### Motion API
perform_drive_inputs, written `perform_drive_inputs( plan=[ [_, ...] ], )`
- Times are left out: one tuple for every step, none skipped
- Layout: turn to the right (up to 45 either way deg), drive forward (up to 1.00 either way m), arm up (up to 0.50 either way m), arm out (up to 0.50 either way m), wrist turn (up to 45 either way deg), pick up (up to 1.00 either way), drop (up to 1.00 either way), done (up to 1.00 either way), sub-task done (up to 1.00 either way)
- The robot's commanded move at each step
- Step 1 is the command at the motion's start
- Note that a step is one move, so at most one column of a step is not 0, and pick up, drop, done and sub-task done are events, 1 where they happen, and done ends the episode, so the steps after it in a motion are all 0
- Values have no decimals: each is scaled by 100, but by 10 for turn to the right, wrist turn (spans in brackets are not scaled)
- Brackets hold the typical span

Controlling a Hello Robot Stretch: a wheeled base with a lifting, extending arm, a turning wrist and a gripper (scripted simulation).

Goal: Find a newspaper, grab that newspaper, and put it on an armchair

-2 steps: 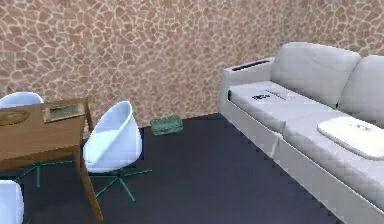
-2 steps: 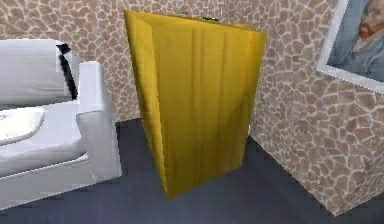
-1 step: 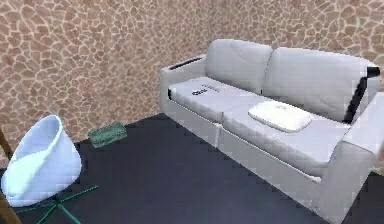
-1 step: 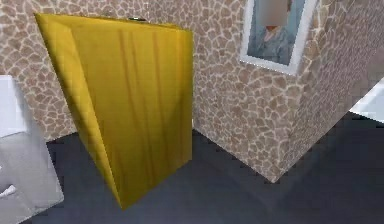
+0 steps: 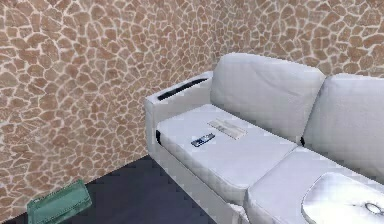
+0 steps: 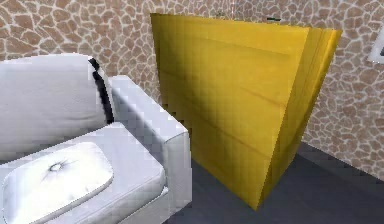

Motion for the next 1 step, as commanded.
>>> perform_drive_inputs(
  plan=[
    [60, 0, 0, 0, 0, 0, 0, 0, 0]
  ],
)
